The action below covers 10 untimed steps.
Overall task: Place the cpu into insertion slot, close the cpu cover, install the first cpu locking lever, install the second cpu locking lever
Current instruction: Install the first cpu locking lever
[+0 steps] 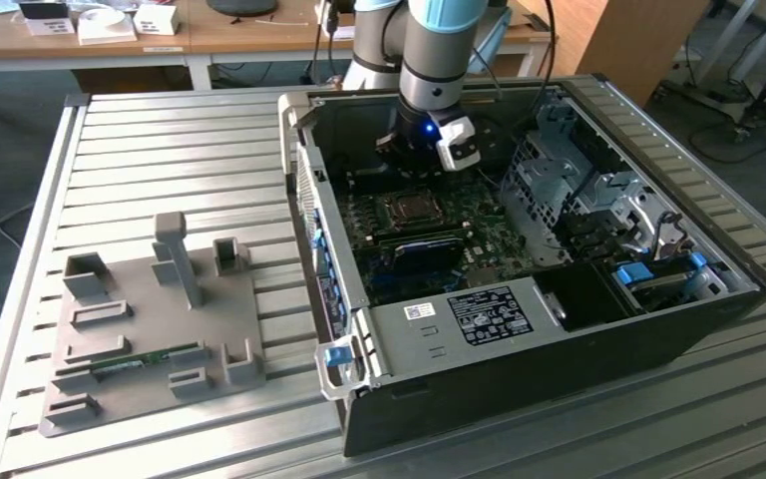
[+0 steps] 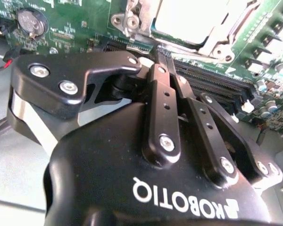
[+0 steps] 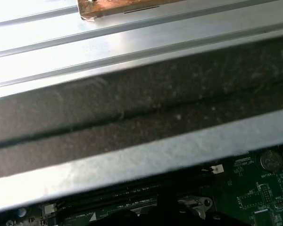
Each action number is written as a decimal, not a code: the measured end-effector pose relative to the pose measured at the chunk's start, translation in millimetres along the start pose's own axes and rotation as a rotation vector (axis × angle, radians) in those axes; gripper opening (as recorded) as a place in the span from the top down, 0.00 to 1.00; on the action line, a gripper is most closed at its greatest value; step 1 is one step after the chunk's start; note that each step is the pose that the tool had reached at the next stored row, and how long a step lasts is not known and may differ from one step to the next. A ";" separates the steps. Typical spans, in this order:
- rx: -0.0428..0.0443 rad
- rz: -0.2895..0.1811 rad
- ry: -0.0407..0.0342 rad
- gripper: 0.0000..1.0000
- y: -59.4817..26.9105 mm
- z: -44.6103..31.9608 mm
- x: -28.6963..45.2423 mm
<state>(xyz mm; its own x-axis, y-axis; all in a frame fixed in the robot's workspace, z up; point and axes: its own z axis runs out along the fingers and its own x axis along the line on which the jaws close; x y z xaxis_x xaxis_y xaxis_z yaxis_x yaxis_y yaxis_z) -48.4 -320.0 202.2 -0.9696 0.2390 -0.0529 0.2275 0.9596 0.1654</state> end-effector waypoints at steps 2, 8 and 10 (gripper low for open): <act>0.0038 -0.001 -0.0012 0.89 -0.5 -0.1 -0.1; 0.0077 -0.001 -0.0028 0.89 -0.4 0.0 -0.1; 0.0076 0.000 -0.0030 0.89 0.3 0.2 0.1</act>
<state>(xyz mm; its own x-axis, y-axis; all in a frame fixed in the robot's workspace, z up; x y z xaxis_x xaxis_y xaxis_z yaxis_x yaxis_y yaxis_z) -48.4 -319.6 202.1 -0.9693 0.2394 -0.0558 0.2281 0.9607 0.1580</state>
